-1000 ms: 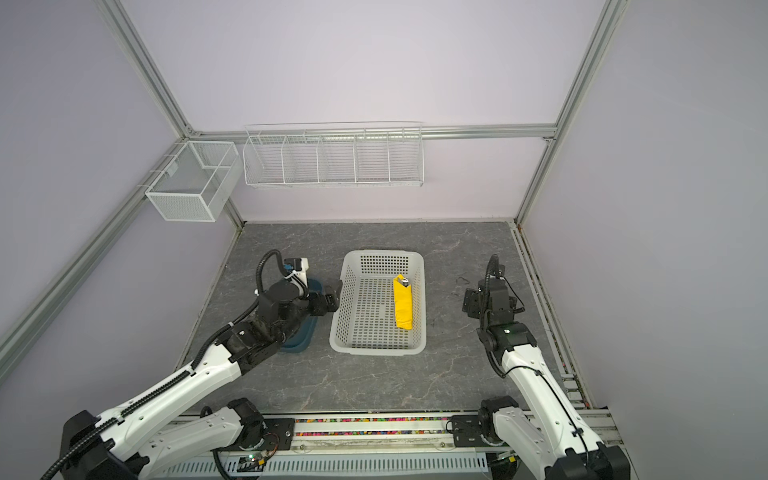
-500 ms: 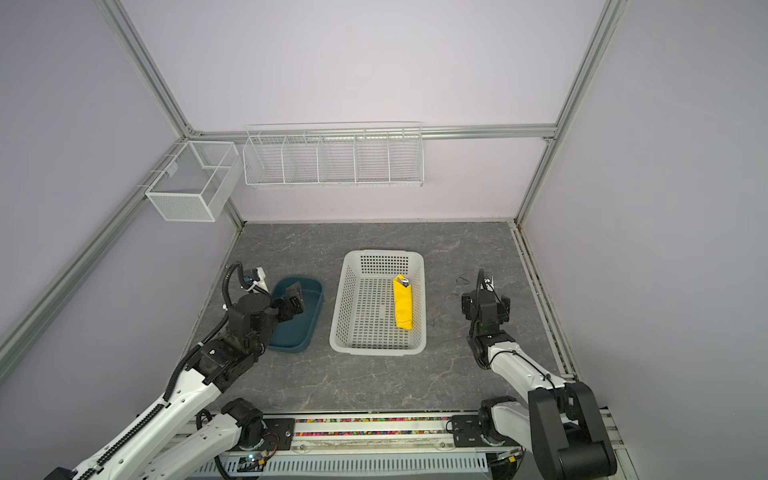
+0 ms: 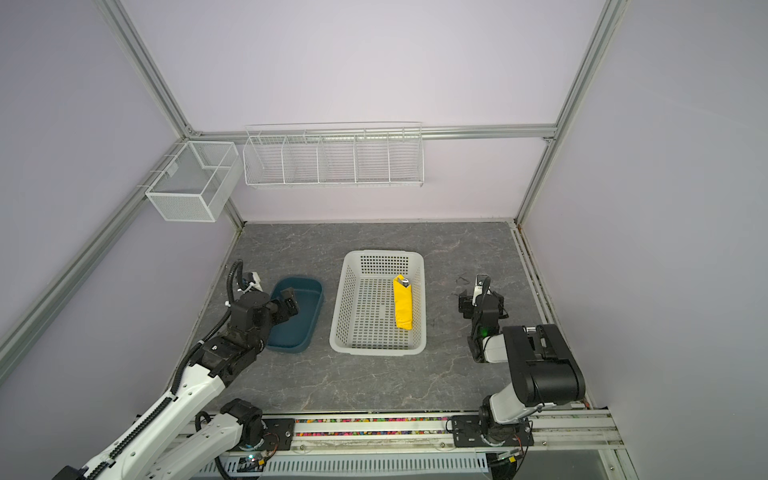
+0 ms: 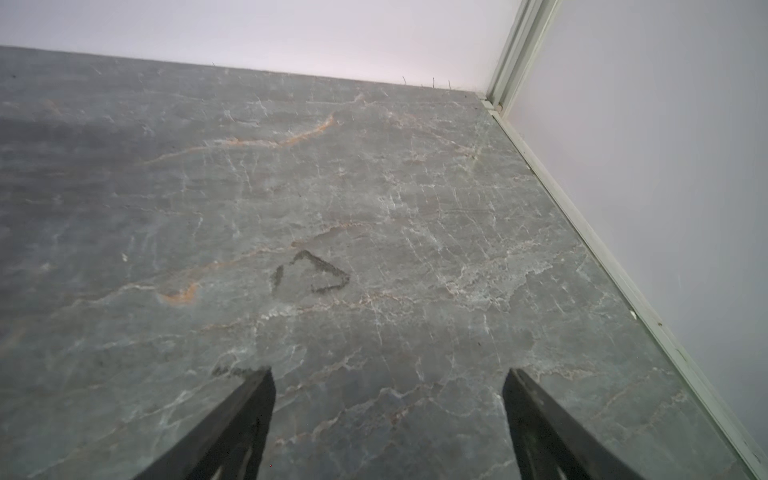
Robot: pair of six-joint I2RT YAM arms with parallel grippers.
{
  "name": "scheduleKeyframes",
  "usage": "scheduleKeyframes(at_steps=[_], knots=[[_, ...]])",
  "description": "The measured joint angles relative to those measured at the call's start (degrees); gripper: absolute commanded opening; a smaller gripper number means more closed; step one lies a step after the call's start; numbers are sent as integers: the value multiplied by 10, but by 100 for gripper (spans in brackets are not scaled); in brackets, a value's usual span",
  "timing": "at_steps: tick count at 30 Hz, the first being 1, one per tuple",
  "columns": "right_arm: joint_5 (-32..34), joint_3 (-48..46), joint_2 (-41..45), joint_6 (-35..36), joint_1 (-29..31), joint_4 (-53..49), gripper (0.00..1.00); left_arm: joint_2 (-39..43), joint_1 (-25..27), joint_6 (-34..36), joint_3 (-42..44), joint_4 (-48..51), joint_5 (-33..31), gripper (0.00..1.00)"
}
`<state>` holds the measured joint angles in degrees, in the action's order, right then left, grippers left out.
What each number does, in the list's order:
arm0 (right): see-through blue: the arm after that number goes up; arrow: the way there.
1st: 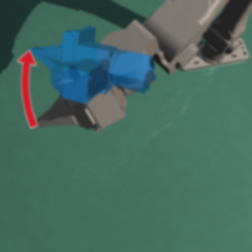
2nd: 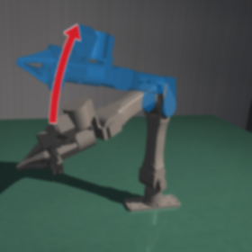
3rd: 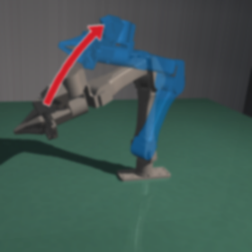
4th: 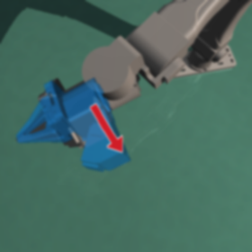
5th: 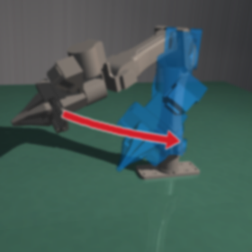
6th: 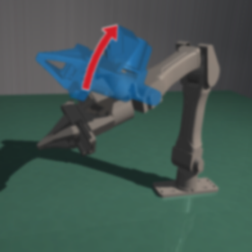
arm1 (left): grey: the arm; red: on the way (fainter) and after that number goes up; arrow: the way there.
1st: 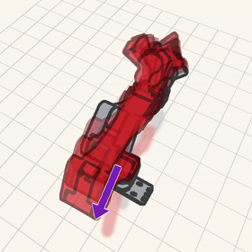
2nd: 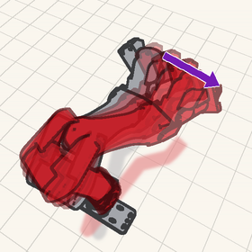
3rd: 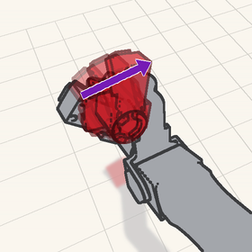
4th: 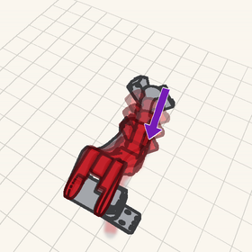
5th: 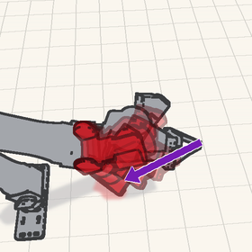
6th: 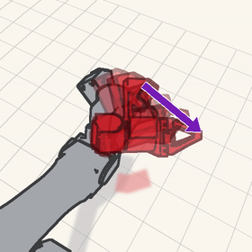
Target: Place the utensils on the paper napkin and roll it up
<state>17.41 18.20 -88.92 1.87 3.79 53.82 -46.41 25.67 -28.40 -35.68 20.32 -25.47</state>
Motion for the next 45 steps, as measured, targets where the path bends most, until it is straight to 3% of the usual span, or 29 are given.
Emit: scheduleKeyframes(at_steps=[3,10,13,21,27,35,45], knots=[[-4,20,2,-6,-10,-7,89,-5,-43,2,0,-8,12,99],[-4,22,2,-12,-14,-17,89,-59,-226,18,6,-70,28,99],[-4,22,2,-12,-14,-18,89,-75,-259,35,16,-107,12,99],[-4,22,2,-14,-14,-19,89,-158,-266,110,72,-265,-26,99],[-4,22,2,-14,-14,-19,89,-252,-265,142,109,-364,19,99],[-4,22,2,-14,-14,-19,89,-295,-265,172,123,-518,62,99],[-4,22,2,-14,-14,-19,89,-411,-265,214,163,-713,150,99]])
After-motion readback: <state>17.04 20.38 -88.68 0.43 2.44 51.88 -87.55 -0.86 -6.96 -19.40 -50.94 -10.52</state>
